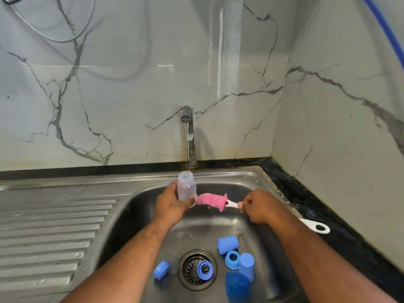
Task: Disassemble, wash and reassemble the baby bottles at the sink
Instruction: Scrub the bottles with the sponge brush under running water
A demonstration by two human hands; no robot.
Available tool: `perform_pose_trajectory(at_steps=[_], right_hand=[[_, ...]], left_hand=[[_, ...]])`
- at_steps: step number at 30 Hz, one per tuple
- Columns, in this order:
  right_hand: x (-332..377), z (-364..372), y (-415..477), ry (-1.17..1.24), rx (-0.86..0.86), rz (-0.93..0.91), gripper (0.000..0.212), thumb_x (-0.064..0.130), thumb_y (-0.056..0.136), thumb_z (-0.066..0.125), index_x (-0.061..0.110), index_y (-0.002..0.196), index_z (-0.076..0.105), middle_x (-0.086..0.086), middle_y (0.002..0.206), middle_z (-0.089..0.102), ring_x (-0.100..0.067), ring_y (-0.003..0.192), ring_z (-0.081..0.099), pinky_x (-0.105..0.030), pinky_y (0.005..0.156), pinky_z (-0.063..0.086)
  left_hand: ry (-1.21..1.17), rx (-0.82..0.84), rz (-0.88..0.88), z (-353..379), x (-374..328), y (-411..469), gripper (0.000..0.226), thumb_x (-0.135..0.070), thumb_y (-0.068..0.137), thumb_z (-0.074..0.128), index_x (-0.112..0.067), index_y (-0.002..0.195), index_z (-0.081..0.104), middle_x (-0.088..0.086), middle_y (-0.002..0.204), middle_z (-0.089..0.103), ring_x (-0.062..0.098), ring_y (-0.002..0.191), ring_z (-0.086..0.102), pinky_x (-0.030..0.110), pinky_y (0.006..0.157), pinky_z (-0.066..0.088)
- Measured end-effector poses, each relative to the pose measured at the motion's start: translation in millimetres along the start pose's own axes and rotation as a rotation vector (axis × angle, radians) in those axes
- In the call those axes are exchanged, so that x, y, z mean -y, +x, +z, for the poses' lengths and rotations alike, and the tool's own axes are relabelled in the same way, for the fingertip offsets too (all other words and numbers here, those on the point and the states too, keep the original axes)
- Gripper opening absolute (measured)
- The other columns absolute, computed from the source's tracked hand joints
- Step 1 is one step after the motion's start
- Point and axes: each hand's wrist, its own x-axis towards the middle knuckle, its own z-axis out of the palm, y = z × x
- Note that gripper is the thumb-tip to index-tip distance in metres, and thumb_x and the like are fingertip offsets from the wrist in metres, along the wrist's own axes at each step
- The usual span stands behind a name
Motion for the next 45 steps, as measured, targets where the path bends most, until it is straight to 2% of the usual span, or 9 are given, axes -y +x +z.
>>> perform_pose_trajectory(at_steps=[11, 17, 19, 30, 34, 37, 39, 43, 45], right_hand=[[4.8, 3.6, 0.1, -0.006, -0.087, 0.038, 0.017, 0.032, 0.098, 0.066, 0.017, 0.104, 0.071, -0.001, 0.086, 0.063, -0.013, 0.073, 0.055, -0.028, 0.067, 0.041], [2.3, 1.6, -0.1, 0.003, -0.097, 0.009, 0.017, 0.031, 0.1, 0.062, 0.016, 0.103, 0.071, 0.001, 0.082, 0.059, -0.011, 0.069, 0.051, -0.027, 0.062, 0.038], [3.3, 1.9, -0.2, 0.0, -0.089, 0.008, 0.017, 0.031, 0.1, 0.063, 0.016, 0.102, 0.071, 0.0, 0.083, 0.06, -0.011, 0.069, 0.052, -0.027, 0.058, 0.036], [3.0, 4.8, 1.1, 0.02, -0.072, 0.01, 0.018, 0.031, 0.099, 0.064, 0.016, 0.105, 0.071, -0.001, 0.086, 0.064, -0.013, 0.076, 0.058, -0.027, 0.062, 0.039], [3.6, 5.5, 1.7, 0.019, -0.072, 0.01, 0.018, 0.031, 0.099, 0.064, 0.016, 0.105, 0.071, -0.002, 0.088, 0.065, -0.014, 0.076, 0.057, -0.028, 0.065, 0.04], [3.0, 5.5, 1.9, 0.015, -0.073, 0.013, 0.017, 0.031, 0.099, 0.064, 0.016, 0.104, 0.07, -0.001, 0.085, 0.063, -0.012, 0.072, 0.055, -0.027, 0.06, 0.037], [2.3, 5.1, 2.1, 0.013, -0.074, 0.019, 0.016, 0.031, 0.099, 0.064, 0.016, 0.103, 0.069, 0.0, 0.082, 0.06, -0.011, 0.071, 0.053, -0.026, 0.057, 0.035], [1.8, 4.7, 2.0, 0.016, -0.067, 0.026, 0.016, 0.031, 0.099, 0.064, 0.016, 0.103, 0.068, 0.001, 0.08, 0.059, -0.011, 0.07, 0.054, -0.025, 0.053, 0.032], [2.0, 4.3, 1.4, 0.005, -0.061, 0.023, 0.017, 0.032, 0.099, 0.064, 0.016, 0.103, 0.069, 0.001, 0.08, 0.059, -0.011, 0.07, 0.054, -0.025, 0.053, 0.033]], left_hand=[[0.067, 0.045, -0.006, 0.5, 2.6, -3.0, 0.06, -0.025, 0.076, 0.088, -0.023, 0.127, 0.057, -0.005, 0.114, 0.065, 0.015, 0.101, 0.061, 0.025, 0.08, 0.044], [0.014, 0.045, -0.01, -3.2, 0.9, -1.8, 0.063, -0.024, 0.076, 0.088, -0.022, 0.13, 0.055, -0.007, 0.111, 0.062, 0.014, 0.101, 0.061, 0.017, 0.07, 0.043], [0.015, 0.039, -0.014, -1.2, 6.0, -1.7, 0.063, -0.022, 0.074, 0.089, -0.023, 0.128, 0.057, -0.008, 0.11, 0.062, 0.016, 0.104, 0.062, 0.02, 0.076, 0.045], [-0.111, -0.02, 0.052, -0.5, -0.7, 2.9, 0.056, -0.022, 0.077, 0.087, -0.036, 0.119, 0.052, -0.01, 0.114, 0.063, 0.013, 0.103, 0.063, 0.019, 0.077, 0.046], [-0.4, 0.148, -0.227, -3.0, -6.8, 2.9, 0.037, -0.04, 0.09, 0.073, -0.02, 0.118, 0.063, 0.006, 0.113, 0.072, 0.02, 0.093, 0.071, 0.036, 0.081, 0.058], [-0.595, 0.472, -0.673, -12.1, -14.9, -1.1, 0.043, -0.046, 0.093, 0.056, -0.006, 0.107, 0.065, 0.014, 0.088, 0.071, 0.02, 0.065, 0.068, 0.032, 0.067, 0.056], [-0.597, 0.612, -0.835, -19.1, -13.2, -0.5, 0.051, -0.048, 0.092, 0.053, -0.001, 0.107, 0.064, 0.015, 0.08, 0.068, 0.019, 0.057, 0.065, 0.031, 0.061, 0.058], [-0.562, 0.697, -0.88, -29.4, -8.0, 7.1, 0.064, -0.051, 0.092, 0.048, 0.007, 0.115, 0.063, 0.018, 0.081, 0.067, 0.011, 0.045, 0.058, 0.025, 0.048, 0.056], [-0.549, 0.705, -0.815, -31.9, -7.1, 6.6, 0.059, -0.048, 0.091, 0.056, 0.004, 0.116, 0.063, 0.018, 0.086, 0.069, 0.014, 0.051, 0.061, 0.027, 0.052, 0.057]])
